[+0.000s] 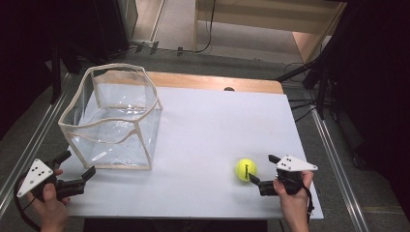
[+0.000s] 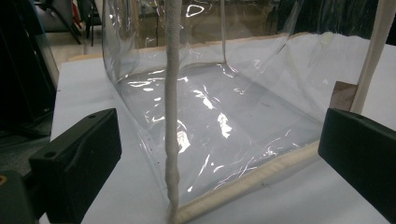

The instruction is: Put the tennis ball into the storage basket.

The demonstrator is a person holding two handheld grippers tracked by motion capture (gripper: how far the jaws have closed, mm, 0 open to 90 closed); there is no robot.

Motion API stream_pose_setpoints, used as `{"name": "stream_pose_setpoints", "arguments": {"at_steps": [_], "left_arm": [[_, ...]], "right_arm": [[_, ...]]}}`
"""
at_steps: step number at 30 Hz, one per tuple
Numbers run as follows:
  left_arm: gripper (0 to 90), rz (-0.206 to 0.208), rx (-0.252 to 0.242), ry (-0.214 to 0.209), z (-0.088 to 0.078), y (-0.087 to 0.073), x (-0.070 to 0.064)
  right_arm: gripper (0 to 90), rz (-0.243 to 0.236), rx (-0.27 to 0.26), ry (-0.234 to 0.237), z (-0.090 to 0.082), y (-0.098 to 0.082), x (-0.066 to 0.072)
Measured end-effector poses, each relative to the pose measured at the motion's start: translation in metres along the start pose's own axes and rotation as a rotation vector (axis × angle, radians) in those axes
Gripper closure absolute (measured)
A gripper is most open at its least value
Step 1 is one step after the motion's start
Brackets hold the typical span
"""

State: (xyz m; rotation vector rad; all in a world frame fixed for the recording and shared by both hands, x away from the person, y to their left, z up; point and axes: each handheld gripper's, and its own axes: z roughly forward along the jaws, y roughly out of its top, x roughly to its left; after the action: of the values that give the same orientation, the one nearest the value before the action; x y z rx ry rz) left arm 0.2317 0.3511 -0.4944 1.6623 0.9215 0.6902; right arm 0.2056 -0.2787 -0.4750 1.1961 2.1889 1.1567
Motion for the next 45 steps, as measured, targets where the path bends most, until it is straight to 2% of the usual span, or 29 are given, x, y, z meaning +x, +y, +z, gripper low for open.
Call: {"name": "stream_pose_setpoints", "arguments": {"at_steps": [8, 14, 24, 26, 29, 30, 32, 45], "left_arm": [[0.0, -0.003, -0.001, -0.002, 0.000, 0.000, 0.000], [0.0, 0.001, -0.001, 0.000, 0.000, 0.000, 0.000], [0.0, -0.001, -0.001, -0.003, 0.000, 0.000, 0.000], [0.0, 0.001, 0.000, -0.002, 0.000, 0.000, 0.000], [0.0, -0.001, -0.001, -0.003, 0.000, 0.000, 0.000], [0.0, -0.001, -0.001, -0.003, 0.000, 0.000, 0.000], [0.0, 0.000, 0.003, -0.002, 0.000, 0.000, 0.000], [0.0, -0.002, -0.005, -0.004, 0.000, 0.000, 0.000]], "right_arm": [[2.9, -0.016, 0.095, 0.040, 0.012, 0.002, 0.003], [4.1, -0.012, 0.146, 0.068, 0.020, 0.003, 0.003], [4.3, -0.010, 0.245, 0.076, 0.032, 0.006, 0.006], [4.3, -0.017, 0.280, 0.077, 0.035, 0.009, 0.006], [4.4, -0.028, 0.299, 0.080, 0.038, 0.011, 0.005], [4.4, -0.027, 0.329, 0.083, 0.040, 0.013, 0.006], [4.5, -0.026, 0.351, 0.084, 0.042, 0.015, 0.006], [4.9, -0.043, 0.460, 0.106, 0.054, 0.025, 0.006]]}}
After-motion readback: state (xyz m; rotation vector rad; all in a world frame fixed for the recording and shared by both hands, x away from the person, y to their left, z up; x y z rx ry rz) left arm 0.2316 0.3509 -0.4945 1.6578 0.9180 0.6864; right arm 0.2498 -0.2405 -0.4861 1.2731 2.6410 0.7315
